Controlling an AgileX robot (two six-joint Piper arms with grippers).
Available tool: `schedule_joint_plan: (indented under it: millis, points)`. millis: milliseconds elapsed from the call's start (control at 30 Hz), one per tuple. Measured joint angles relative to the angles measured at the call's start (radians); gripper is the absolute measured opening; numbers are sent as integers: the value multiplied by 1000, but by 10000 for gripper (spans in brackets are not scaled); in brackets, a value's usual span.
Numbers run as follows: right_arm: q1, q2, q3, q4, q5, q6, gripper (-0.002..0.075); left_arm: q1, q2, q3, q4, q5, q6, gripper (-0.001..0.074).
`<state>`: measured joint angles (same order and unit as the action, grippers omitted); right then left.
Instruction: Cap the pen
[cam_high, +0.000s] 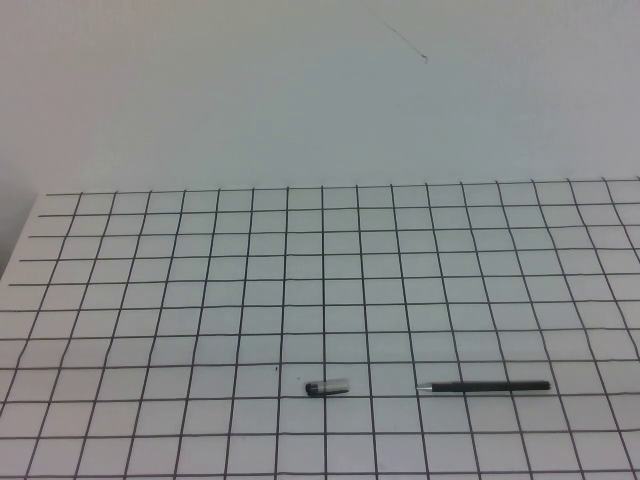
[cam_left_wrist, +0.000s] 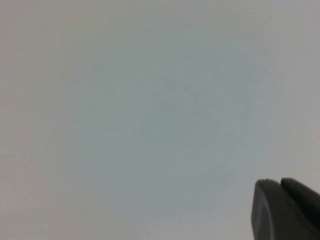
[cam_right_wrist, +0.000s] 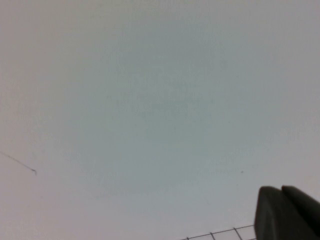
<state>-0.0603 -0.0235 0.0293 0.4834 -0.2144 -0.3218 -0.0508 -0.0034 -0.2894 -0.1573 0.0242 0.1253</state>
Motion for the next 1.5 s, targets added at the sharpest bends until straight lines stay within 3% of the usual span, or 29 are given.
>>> schedule_joint_plan:
  millis: [233,467,700,1000,1167,1333,1500]
  points:
    - [0,1,-90,65,82,-48,-3,0,0,41,23,64,42,-1]
    - [0,90,-306,65,402,-223,-3,0,107,-27,6,253,45,-1]
    - [0,387,-565,38,783,-274,-2,-17,301,-57,-88,312,83,-1]
    - [0,860,-896,-15,1163,-471,-2,-42,539,-126,-216,454,169,-1]
    - [4,1121,-1036,-51,1332,-489,-2,-42,610,-176,-284,481,275,-1]
    - [74,1367,-1183,-116,1449,-542,-2,-42,613,-176,-333,498,319,-1]
    - [221,1581,-1297,-307,1484,-528,-2,-42,613,-169,-366,512,324,-1]
